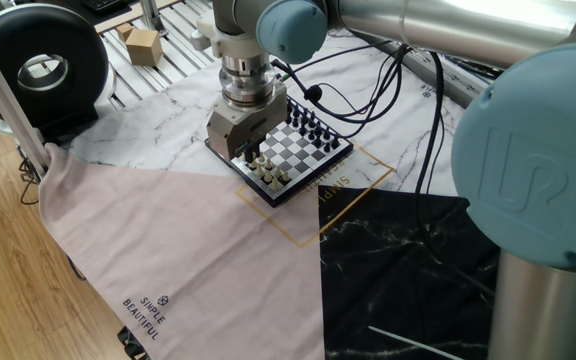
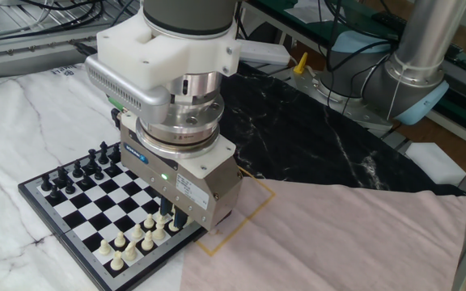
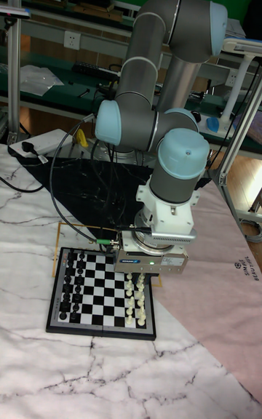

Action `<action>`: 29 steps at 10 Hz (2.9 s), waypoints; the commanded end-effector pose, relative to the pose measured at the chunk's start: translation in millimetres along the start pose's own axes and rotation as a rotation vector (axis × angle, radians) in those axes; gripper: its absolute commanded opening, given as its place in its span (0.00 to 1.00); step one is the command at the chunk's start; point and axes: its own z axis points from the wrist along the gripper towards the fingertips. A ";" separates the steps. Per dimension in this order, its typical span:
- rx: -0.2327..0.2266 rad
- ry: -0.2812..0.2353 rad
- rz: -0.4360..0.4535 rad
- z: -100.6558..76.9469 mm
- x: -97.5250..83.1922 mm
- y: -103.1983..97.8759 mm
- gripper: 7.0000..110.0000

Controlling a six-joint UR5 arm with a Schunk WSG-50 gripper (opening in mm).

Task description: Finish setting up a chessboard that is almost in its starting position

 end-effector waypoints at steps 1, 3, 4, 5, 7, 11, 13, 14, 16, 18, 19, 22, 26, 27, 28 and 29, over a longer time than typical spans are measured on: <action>-0.019 -0.003 0.002 -0.7 -1.4 3.1 0.15; 0.000 0.004 0.004 -0.9 -0.5 -2.8 0.15; 0.000 0.004 0.004 -1.4 -1.2 -3.5 0.15; 0.001 0.002 0.005 -2.3 -2.8 -4.7 0.15; 0.003 -0.002 0.013 -3.0 -4.5 -5.8 0.15; -0.021 0.000 0.030 -4.6 -4.7 -0.1 0.15; -0.027 0.001 0.039 -4.9 -4.6 1.7 0.15; -0.028 0.009 0.045 -4.9 -2.8 2.0 0.15; -0.012 0.022 0.049 -8.7 2.0 -1.6 0.15; -0.010 0.035 0.052 -14.5 6.3 -2.7 0.15; -0.012 0.039 0.054 -17.7 6.8 -3.6 0.15; -0.024 0.037 0.057 -20.7 4.6 -2.1 0.15; -0.062 0.039 0.068 -24.2 2.9 6.0 0.15; -0.074 0.039 0.076 -25.3 3.0 9.2 0.15; -0.075 0.040 0.083 -27.7 3.4 9.5 0.15; -0.073 0.031 0.099 -32.3 0.7 9.0 0.15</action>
